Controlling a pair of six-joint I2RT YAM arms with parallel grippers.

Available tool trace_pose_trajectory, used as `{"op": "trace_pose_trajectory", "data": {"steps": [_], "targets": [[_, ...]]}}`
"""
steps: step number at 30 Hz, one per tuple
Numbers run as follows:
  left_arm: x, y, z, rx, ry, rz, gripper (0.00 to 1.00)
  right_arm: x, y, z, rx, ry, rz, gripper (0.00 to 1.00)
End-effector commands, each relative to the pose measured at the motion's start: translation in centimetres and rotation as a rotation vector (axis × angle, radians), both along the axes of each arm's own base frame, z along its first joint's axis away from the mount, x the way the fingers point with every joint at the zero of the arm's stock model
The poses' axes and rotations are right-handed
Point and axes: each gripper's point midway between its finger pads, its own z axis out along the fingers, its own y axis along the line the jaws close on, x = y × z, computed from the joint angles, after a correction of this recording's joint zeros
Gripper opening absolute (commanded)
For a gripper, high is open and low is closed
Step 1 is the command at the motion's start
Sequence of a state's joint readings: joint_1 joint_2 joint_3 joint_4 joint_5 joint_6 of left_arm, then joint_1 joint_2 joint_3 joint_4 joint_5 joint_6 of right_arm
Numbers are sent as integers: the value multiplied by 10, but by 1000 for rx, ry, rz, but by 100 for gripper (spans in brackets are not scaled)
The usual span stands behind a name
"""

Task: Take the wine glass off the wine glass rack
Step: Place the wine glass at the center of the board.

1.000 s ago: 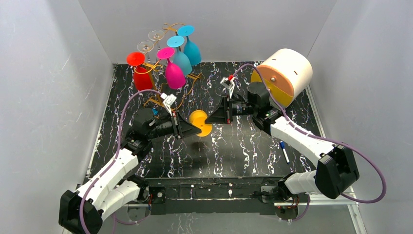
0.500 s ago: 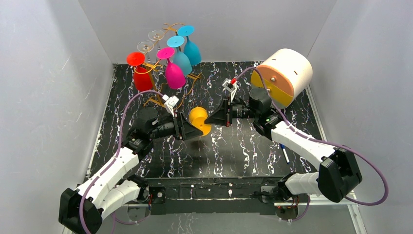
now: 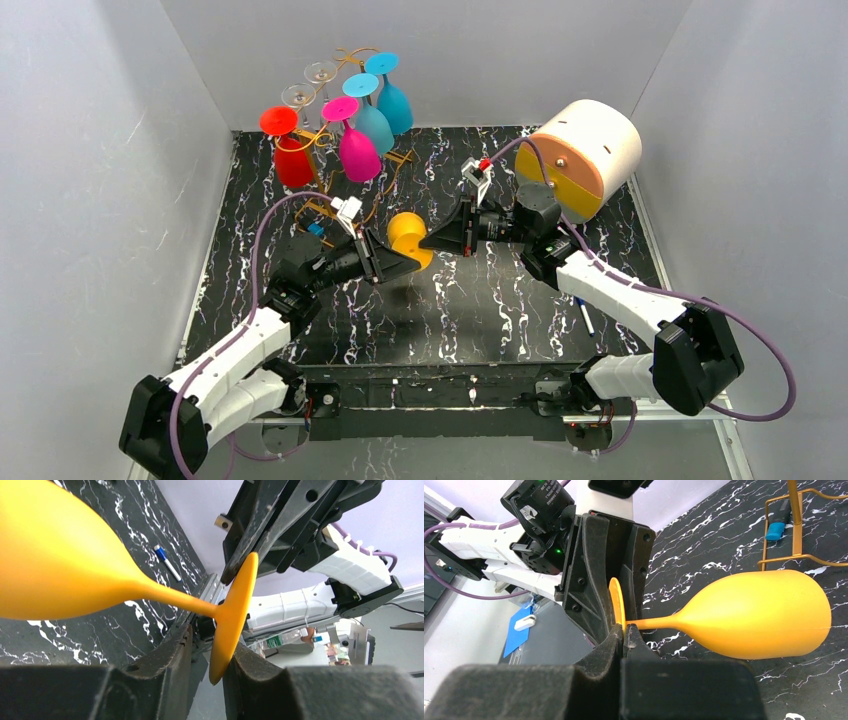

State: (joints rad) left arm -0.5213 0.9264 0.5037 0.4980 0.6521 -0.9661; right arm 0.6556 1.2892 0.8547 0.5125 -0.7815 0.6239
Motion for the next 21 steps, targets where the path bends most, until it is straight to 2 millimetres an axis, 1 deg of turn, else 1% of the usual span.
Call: {"op": "trace_pose_trajectory", "data": {"steps": [1, 4, 5, 6, 7, 9, 10, 12, 14, 15, 16, 18, 21], "targets": [[9, 3, 21, -62, -70, 66, 25, -3, 2, 21, 58, -44, 23, 1], [11, 4, 25, -80, -81, 84, 26, -7, 2, 21, 60, -35, 44, 1], [11, 5, 24, -79, -87, 91, 21, -7, 1, 21, 60, -37, 42, 1], [12, 5, 23, -78, -90, 95, 14, -7, 1, 22, 62, -40, 40, 1], [12, 5, 22, -78, -87, 96, 11, -6, 1, 23, 64, -43, 32, 1], [10, 5, 22, -79, -83, 85, 8, -5, 1, 25, 65, -43, 23, 1], [8, 4, 22, -78, -89, 74, 4, -5, 0, 24, 65, -41, 21, 1], [4, 4, 21, -68, -108, 51, 0, -5, 0, 25, 67, -45, 17, 1], [0, 4, 17, -59, -120, 32, 0, -5, 0, 24, 65, -47, 15, 5], [-2, 3, 16, -55, -124, 22, 0, -4, 0, 24, 64, -45, 14, 9], [-5, 3, 16, -51, -139, 6, 0, -5, 0, 24, 62, -44, 14, 18], [-12, 3, 14, -34, -178, -37, 0, -6, -1, 26, 63, -51, 13, 28], [-15, 6, 0, 51, -229, -50, 0, -2, -4, 30, 62, -73, -31, 49]]}}
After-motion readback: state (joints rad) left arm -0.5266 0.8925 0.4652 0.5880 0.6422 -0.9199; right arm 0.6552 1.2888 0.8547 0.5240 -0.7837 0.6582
